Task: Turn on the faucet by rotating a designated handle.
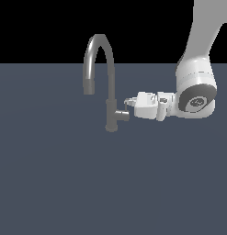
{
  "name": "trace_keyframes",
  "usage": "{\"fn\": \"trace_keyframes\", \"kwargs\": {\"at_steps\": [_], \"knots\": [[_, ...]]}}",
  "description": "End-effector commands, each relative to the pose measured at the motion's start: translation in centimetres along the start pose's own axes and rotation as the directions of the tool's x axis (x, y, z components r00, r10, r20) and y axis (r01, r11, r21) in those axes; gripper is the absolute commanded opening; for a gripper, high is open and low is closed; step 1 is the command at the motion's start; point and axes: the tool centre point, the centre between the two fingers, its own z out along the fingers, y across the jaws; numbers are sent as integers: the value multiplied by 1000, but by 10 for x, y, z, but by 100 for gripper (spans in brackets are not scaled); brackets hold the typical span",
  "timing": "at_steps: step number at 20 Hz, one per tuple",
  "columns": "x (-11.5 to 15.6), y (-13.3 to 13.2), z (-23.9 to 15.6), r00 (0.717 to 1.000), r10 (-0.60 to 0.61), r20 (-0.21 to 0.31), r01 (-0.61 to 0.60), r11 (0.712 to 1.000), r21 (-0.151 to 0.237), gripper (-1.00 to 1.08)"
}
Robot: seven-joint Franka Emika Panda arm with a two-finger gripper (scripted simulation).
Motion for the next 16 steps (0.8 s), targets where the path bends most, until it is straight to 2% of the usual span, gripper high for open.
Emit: {"fn": "trace_keyframes", "kwargs": {"at_steps": [1,6,8,16], "knots": [[0,10,0,1000,4,3,-4,1000,-6,-100],[0,26,0,1000,4,4,-4,1000,-7,-100],[-3,19,0,1000,-6,2,6,1000,-1,-100],[15,51,0,1000,2,4,-2,1000,-7,-100]]}}
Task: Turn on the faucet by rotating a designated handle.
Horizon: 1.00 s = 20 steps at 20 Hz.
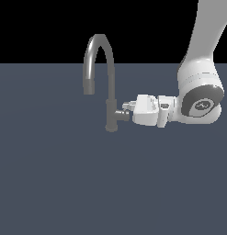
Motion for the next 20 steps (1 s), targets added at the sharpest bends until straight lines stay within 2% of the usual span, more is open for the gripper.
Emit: {"fn": "trace_keyframes", "kwargs": {"at_steps": [1,2,3,9,10,11,20], "knots": [[14,19,0,1000,25,2,-25,1000,-8,-100],[14,19,0,1000,25,2,-25,1000,-8,-100],[3,8,0,1000,3,3,-3,1000,-4,-100],[40,34,0,1000,24,2,-24,1000,-8,-100],[40,34,0,1000,24,2,-24,1000,-8,-100],[19,21,0,1000,-11,9,11,1000,-7,-100],[75,35,0,1000,25,2,-25,1000,-8,-100]]}}
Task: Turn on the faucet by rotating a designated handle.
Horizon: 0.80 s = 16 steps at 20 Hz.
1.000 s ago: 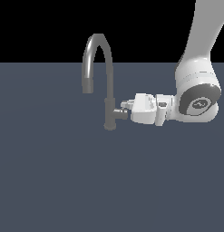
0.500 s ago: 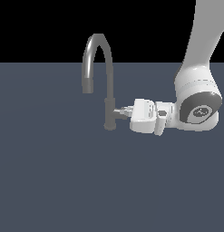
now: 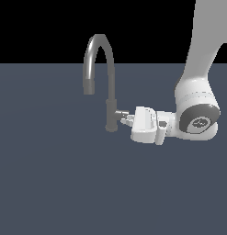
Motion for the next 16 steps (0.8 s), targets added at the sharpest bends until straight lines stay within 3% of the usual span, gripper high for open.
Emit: {"fn": "trace_keyframes", "kwargs": {"at_steps": [1,2,14,15,16], "knots": [[27,13,0,999,41,-9,-41,999,1,-100],[2,0,0,1000,-1,1,1,1000,0,-100],[53,-2,0,999,38,-9,-38,999,1,-100],[21,-12,-2,1000,-8,13,8,1000,-8,-100],[24,-13,-2,1000,-4,11,4,1000,-7,-100]]}}
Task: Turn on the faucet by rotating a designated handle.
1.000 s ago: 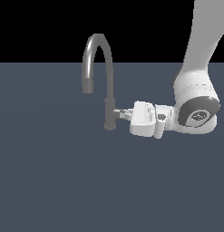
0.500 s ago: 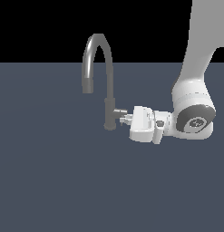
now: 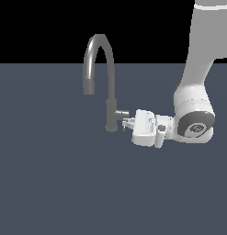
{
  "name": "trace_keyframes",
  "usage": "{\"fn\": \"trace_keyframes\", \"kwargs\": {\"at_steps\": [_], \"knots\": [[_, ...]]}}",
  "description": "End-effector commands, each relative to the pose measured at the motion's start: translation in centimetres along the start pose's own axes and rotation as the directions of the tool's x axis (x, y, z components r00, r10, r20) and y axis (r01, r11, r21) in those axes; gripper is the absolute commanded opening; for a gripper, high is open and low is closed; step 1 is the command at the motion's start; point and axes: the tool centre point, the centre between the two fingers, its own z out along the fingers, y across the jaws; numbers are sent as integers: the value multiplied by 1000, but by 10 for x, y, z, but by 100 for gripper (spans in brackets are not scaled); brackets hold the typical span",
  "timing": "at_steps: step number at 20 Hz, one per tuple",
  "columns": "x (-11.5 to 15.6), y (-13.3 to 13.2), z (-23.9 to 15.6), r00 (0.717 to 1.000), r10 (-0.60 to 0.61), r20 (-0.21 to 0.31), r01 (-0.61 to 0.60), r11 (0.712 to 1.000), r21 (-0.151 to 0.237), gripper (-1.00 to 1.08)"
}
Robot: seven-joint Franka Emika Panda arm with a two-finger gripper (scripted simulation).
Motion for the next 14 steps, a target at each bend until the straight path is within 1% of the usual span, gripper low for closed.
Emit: {"fn": "trace_keyframes", "kwargs": {"at_steps": [1,13,14], "knots": [[8,-3,0,1000,6,-5,-6,1000,4,-100],[49,-17,1,999,44,-22,-44,999,11,-100],[49,-17,1,999,44,-22,-44,999,11,-100]]}}
